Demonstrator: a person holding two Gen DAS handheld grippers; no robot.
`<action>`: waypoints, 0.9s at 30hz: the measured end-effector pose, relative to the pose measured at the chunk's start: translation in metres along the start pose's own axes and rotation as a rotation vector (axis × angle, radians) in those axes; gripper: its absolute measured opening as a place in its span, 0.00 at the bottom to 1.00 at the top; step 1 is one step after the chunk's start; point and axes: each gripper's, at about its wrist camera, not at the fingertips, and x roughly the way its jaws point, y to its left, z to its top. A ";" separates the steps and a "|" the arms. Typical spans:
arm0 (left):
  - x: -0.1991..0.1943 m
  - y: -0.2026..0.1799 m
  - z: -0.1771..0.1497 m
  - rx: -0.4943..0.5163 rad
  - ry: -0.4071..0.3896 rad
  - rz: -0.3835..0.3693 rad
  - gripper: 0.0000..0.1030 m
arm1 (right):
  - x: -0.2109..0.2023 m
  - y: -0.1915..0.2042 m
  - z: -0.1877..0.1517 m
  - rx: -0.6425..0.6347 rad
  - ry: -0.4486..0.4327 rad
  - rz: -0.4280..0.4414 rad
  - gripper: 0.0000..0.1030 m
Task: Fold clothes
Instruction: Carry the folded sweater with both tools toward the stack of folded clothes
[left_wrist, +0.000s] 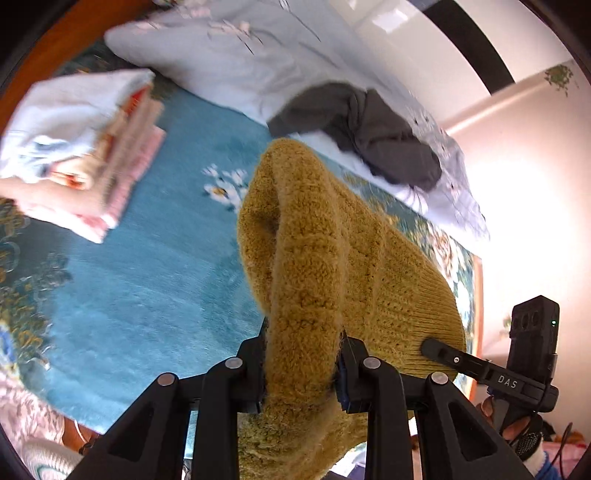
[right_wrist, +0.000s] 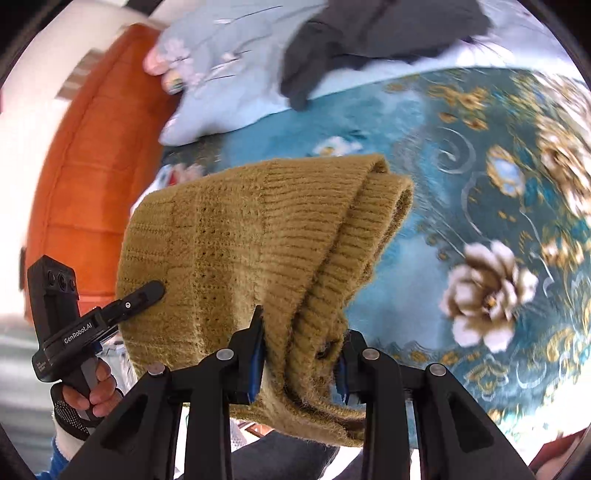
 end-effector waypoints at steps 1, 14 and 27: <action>-0.006 0.001 -0.003 -0.012 -0.017 0.011 0.28 | 0.002 0.003 0.002 -0.022 0.010 0.023 0.31; -0.057 0.020 -0.021 -0.127 -0.155 0.057 0.28 | 0.007 0.043 0.002 -0.186 0.049 0.139 0.31; -0.080 0.075 0.018 -0.145 -0.173 0.009 0.28 | 0.026 0.100 0.025 -0.199 0.040 0.127 0.31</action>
